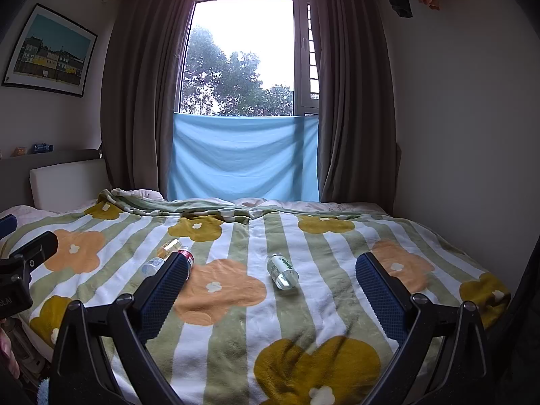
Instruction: Flip cup upside down
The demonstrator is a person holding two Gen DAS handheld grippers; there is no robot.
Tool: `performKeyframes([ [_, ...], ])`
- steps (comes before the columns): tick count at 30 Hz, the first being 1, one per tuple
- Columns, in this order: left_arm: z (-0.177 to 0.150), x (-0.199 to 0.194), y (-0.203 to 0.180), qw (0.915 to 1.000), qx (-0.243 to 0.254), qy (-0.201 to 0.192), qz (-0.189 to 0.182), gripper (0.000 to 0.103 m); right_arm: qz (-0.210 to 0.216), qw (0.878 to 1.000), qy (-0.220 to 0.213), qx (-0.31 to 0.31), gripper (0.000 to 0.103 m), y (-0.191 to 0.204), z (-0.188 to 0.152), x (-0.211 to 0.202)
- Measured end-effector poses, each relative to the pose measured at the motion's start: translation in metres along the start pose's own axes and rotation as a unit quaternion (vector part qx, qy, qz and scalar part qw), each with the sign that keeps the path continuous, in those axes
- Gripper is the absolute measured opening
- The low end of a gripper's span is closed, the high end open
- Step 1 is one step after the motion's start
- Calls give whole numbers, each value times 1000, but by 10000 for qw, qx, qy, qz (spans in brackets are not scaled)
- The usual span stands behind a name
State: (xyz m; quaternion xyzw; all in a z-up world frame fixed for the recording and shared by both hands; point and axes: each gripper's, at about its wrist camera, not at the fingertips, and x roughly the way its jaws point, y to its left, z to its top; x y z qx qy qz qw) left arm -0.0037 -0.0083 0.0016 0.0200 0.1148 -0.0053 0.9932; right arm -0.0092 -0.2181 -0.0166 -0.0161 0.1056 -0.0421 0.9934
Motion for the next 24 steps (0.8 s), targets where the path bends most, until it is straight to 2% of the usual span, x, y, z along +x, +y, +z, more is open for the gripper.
performKeyframes([
  [24, -1, 0, 1, 10000, -16, -21, -2, 103, -13, 10000, -2, -4, 99, 1, 0, 0],
])
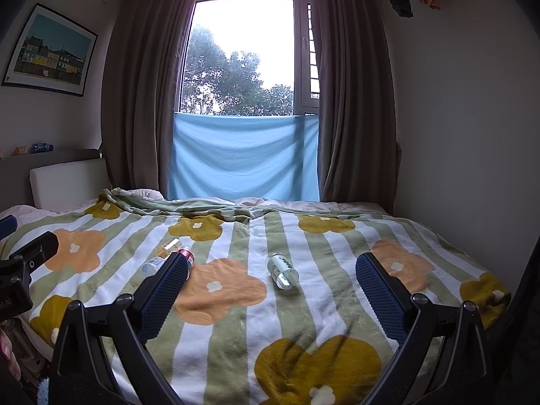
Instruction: Flip cup upside down
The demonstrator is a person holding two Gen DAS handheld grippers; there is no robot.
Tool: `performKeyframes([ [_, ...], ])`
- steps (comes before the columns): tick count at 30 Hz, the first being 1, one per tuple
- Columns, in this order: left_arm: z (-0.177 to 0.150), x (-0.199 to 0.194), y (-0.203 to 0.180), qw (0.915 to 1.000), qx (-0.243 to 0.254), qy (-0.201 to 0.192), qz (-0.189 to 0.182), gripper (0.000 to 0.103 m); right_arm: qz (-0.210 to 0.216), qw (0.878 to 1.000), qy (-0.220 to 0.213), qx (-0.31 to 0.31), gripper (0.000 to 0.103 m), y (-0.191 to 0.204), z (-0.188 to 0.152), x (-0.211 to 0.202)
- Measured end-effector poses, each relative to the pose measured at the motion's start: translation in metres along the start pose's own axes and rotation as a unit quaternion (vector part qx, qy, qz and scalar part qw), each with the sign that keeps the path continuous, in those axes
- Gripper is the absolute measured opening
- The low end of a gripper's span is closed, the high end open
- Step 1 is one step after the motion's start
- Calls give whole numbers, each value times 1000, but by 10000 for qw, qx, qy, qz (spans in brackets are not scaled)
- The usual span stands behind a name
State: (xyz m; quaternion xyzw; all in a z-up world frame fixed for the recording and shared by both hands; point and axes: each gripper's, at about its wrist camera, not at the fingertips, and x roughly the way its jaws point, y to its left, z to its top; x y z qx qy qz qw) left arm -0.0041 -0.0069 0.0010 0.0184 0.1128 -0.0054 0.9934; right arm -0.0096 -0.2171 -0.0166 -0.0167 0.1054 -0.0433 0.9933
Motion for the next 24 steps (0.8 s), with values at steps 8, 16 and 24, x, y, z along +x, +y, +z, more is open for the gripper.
performKeyframes([
  [8, 1, 0, 0, 10000, -26, -9, -64, 103, -12, 10000, -7, 7, 99, 0, -1, 0],
  [16, 1, -1, 1, 10000, -13, -14, -67, 103, -29, 10000, -8, -16, 99, 1, -1, 1],
  [24, 0, -1, 2, 10000, -13, -25, -72, 103, -30, 10000, -11, -7, 99, 0, -1, 1],
])
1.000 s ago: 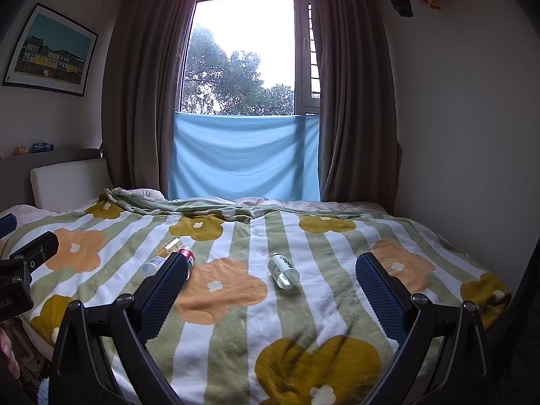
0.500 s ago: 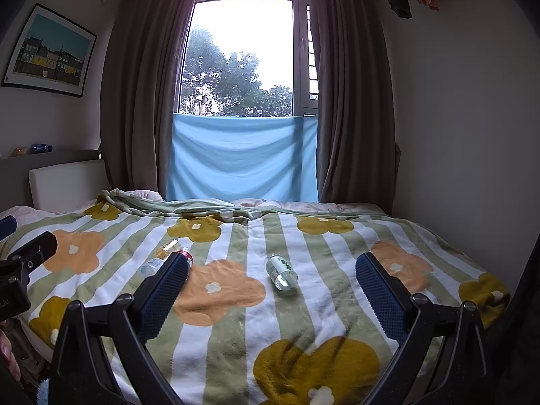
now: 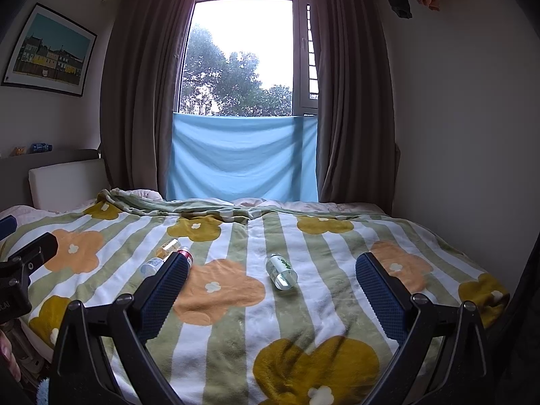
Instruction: Flip cup upside down
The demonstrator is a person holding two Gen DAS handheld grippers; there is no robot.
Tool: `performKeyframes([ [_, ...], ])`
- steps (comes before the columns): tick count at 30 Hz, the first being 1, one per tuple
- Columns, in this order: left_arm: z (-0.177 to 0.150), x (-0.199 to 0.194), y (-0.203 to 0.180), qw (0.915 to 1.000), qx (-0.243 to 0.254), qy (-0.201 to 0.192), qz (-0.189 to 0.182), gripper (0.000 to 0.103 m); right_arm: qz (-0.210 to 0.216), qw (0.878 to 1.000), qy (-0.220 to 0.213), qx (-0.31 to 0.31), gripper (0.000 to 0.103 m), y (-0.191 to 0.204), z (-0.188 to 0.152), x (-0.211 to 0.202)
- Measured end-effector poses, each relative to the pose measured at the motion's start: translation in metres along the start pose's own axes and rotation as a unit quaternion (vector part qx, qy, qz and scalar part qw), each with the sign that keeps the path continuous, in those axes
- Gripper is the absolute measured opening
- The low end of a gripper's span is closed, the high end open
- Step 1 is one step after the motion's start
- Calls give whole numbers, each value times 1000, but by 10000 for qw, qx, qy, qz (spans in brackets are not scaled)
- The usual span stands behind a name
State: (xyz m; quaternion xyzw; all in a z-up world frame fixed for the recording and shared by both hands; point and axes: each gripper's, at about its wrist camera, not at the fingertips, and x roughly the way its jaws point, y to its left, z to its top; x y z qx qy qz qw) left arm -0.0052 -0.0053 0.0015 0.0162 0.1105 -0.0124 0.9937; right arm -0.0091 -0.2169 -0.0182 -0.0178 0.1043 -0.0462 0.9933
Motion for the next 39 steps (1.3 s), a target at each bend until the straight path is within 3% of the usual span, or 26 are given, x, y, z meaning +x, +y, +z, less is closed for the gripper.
performKeyframes([
  [27, -1, 2, -1, 10000, 38, 30, -2, 103, 41, 10000, 13, 43, 99, 6, 3, -2],
  [35, -8, 24, 2, 9993, -6, 376, 67, 103, 289, 9972, 679, 78, 99, -5, 10, 39],
  [39, -13, 34, 7, 9984, -107, 540, 103, 103, 664, 9922, 1037, -208, 99, -15, 21, 81],
])
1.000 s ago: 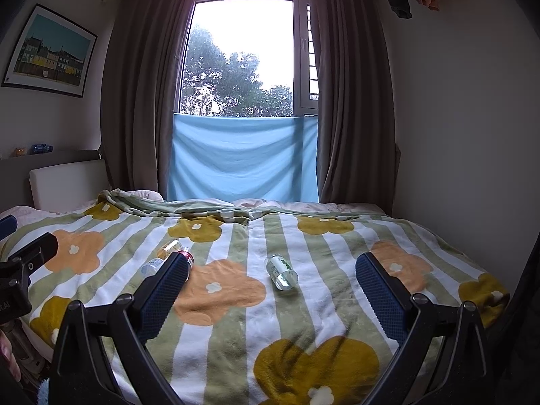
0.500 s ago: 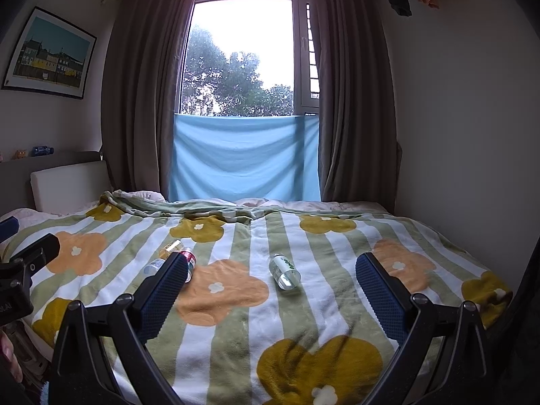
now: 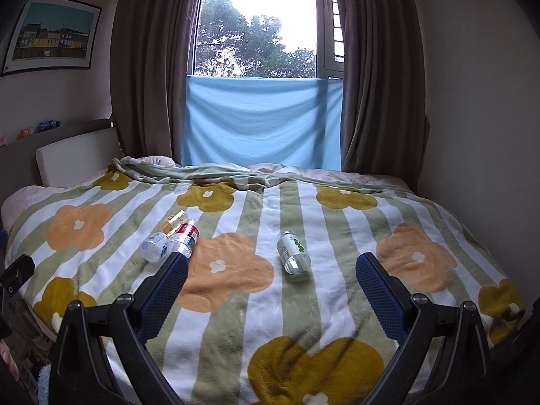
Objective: Flip cup upside down
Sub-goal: 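Move the right gripper toward the white-and-green jar lying on the blanket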
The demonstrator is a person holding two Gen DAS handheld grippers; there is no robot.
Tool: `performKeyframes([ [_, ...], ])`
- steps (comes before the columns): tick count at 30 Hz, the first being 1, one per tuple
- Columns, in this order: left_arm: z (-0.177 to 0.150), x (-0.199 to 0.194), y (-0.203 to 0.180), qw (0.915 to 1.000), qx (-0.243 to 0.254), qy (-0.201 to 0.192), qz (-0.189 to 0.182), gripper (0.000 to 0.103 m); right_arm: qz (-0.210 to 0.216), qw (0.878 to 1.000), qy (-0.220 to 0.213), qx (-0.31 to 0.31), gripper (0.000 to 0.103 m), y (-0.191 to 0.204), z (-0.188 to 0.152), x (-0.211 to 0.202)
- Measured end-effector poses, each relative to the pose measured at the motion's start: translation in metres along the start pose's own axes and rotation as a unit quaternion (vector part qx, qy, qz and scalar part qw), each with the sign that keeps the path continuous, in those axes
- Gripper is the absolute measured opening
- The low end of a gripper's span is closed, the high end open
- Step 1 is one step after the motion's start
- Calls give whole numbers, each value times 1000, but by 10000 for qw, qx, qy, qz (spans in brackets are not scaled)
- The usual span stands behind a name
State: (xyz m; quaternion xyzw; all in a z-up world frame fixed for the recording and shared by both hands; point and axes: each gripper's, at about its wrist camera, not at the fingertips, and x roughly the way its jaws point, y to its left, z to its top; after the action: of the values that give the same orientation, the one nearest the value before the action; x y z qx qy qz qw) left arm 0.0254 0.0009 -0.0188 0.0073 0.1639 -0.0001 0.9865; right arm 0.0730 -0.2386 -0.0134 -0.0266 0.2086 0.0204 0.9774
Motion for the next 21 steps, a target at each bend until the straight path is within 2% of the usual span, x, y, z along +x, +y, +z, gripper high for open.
performKeyframes([
  [2, -3, 6, 1, 9999, -42, 94, 16, 103, 274, 9992, 287, -28, 99, -13, 11, 25],
  [7, -9, 22, 2, 9995, -61, 283, 123, 103, 505, 9939, 887, -411, 99, -28, 39, 97],
  [12, -16, 44, 3, 9986, -72, 493, 171, 103, 753, 9797, 1708, -732, 99, -38, 52, 181],
  [16, -23, 70, 3, 9971, -93, 735, 159, 103, 703, 9682, 2256, -825, 99, -48, 54, 242],
  [21, -37, 108, 0, 9937, -46, 1117, 118, 103, 662, 9545, 2842, -611, 99, -60, 48, 309],
])
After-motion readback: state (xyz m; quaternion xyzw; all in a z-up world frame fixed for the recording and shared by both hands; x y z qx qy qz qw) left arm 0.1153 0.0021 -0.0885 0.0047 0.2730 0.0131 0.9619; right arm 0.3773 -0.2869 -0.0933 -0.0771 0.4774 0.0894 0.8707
